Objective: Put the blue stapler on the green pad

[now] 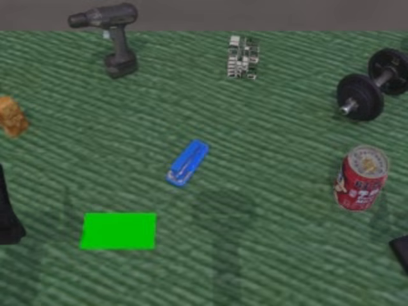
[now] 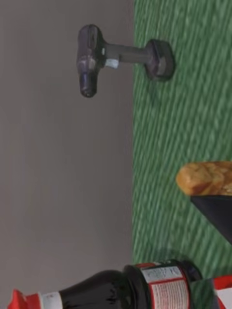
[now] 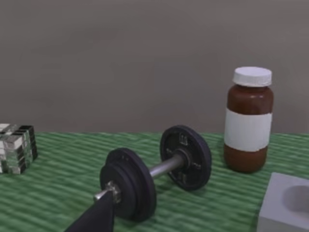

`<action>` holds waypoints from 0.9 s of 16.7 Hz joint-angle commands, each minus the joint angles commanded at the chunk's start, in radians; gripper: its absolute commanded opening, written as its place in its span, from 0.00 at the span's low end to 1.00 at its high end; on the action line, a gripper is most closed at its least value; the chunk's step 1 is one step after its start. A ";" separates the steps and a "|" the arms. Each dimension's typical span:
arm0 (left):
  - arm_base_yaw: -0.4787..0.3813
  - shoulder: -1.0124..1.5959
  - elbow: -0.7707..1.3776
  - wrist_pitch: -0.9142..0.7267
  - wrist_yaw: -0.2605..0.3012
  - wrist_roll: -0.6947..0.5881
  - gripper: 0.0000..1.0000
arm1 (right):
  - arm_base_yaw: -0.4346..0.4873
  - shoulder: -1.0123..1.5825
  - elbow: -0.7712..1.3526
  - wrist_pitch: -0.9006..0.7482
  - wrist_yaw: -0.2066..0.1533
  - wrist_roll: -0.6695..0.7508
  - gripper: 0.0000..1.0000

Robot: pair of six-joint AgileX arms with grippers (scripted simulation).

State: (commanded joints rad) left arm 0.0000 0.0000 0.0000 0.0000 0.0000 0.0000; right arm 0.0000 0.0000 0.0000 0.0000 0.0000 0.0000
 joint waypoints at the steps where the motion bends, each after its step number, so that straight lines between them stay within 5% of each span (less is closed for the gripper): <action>1: 0.000 0.000 0.000 0.000 0.000 0.000 1.00 | 0.000 0.000 0.000 0.000 0.000 0.000 1.00; 7: -0.051 0.143 0.132 -0.108 0.022 0.005 1.00 | 0.000 0.000 0.000 0.000 0.000 0.000 1.00; 15: -0.223 0.814 0.678 -0.597 0.054 0.025 1.00 | 0.000 0.000 0.000 0.000 0.000 0.000 1.00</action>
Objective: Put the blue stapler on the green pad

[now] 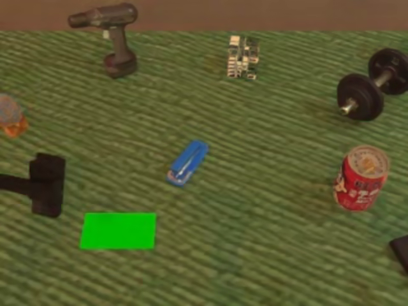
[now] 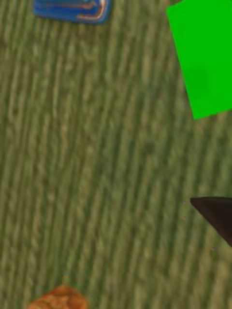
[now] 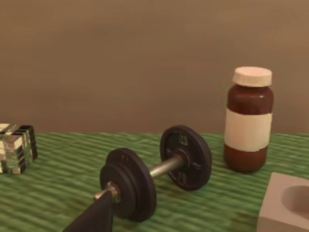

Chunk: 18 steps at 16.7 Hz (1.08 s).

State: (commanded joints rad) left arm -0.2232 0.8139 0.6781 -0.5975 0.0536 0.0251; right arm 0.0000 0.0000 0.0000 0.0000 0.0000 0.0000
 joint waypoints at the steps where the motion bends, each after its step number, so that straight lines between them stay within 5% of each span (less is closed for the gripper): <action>1: -0.024 0.108 0.083 -0.076 0.001 0.003 1.00 | 0.000 0.000 0.000 0.000 0.000 0.000 1.00; 10: -0.214 1.076 0.910 -0.674 -0.018 0.004 1.00 | 0.000 0.000 0.000 0.000 0.000 0.000 1.00; 18: -0.301 1.578 1.554 -0.855 -0.047 -0.022 1.00 | 0.000 0.000 0.000 0.000 0.000 0.000 1.00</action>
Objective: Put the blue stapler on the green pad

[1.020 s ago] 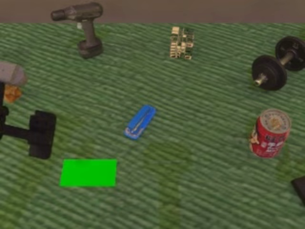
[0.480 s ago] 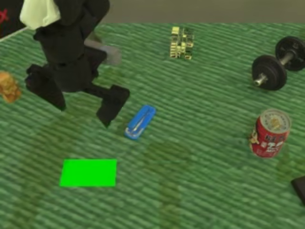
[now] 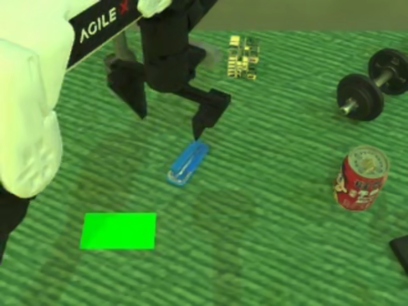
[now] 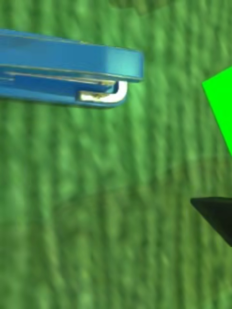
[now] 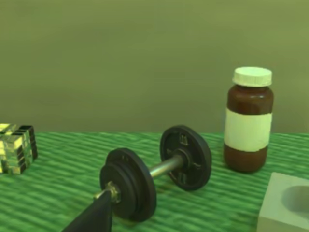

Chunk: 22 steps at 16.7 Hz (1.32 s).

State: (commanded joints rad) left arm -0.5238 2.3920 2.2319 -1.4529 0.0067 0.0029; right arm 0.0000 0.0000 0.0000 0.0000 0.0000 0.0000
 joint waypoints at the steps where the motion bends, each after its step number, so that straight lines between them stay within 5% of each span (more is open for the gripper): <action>1: -0.005 0.028 0.044 -0.002 -0.003 -0.003 1.00 | 0.000 0.000 0.000 0.000 0.000 0.000 1.00; 11: -0.007 0.069 0.097 0.015 -0.007 -0.005 1.00 | 0.000 0.000 0.000 0.000 0.000 0.000 1.00; 22: -0.008 0.106 -0.219 0.367 -0.007 -0.004 1.00 | 0.000 0.000 0.000 0.000 0.000 0.000 1.00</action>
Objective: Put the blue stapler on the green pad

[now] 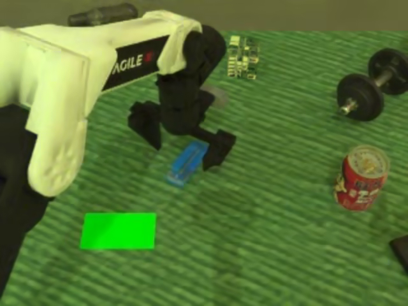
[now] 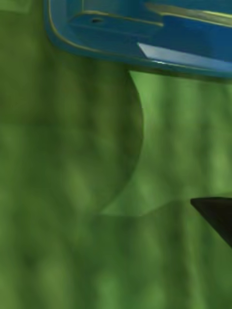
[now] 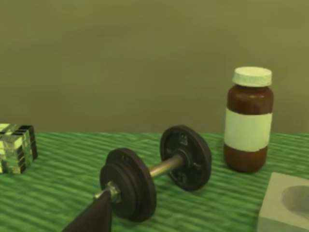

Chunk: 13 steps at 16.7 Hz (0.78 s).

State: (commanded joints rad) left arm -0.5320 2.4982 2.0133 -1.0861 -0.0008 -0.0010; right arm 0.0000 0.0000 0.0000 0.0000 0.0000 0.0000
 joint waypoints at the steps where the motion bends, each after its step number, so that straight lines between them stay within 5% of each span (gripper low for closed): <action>1: 0.000 0.000 0.000 0.000 0.000 0.000 1.00 | 0.000 0.000 0.000 0.000 0.000 0.000 1.00; 3: 0.000 0.000 0.000 0.000 0.000 0.000 1.00 | 0.000 0.000 0.000 0.000 0.000 0.000 1.00; 13: 0.000 0.000 0.000 0.000 0.000 0.000 0.25 | 0.000 0.000 0.000 0.000 0.000 0.000 1.00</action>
State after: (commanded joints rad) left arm -0.5320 2.4982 2.0133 -1.0861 -0.0008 -0.0010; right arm 0.0000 0.0000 0.0000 0.0000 0.0000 0.0000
